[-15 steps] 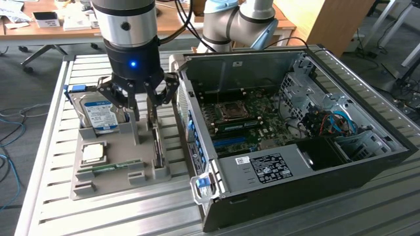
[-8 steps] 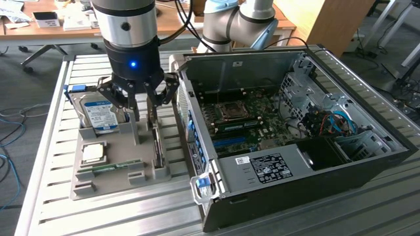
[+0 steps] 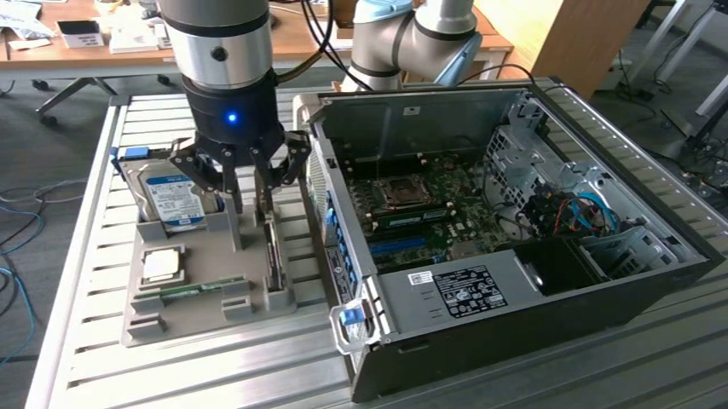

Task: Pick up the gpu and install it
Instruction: 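Pick up the gpu and move the gpu toward the slot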

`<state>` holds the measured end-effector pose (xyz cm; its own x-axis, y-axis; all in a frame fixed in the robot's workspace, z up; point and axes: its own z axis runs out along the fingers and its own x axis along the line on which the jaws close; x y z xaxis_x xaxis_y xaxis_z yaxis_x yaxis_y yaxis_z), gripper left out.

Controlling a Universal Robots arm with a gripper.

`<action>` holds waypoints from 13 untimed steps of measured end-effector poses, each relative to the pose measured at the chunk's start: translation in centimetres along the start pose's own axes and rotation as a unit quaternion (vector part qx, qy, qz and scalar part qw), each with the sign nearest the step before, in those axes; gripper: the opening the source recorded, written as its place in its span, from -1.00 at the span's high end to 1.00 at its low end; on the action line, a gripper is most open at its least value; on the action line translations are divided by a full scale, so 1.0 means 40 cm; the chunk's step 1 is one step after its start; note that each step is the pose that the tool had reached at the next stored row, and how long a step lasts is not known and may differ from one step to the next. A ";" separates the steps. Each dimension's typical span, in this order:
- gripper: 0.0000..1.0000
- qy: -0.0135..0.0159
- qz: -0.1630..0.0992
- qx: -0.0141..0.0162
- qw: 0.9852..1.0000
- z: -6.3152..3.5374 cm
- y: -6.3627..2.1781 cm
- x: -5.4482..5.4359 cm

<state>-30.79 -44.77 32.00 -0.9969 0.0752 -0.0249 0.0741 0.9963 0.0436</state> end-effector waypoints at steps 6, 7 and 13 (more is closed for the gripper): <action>0.17 0.000 0.000 0.000 1.000 0.001 0.000 -0.003; 0.17 0.000 0.000 0.000 1.000 0.001 0.000 -0.003; 0.17 0.000 0.000 0.000 1.000 0.001 0.000 -0.006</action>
<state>-30.56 -44.76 31.97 -0.9969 0.0752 -0.0248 0.0741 0.9963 0.0436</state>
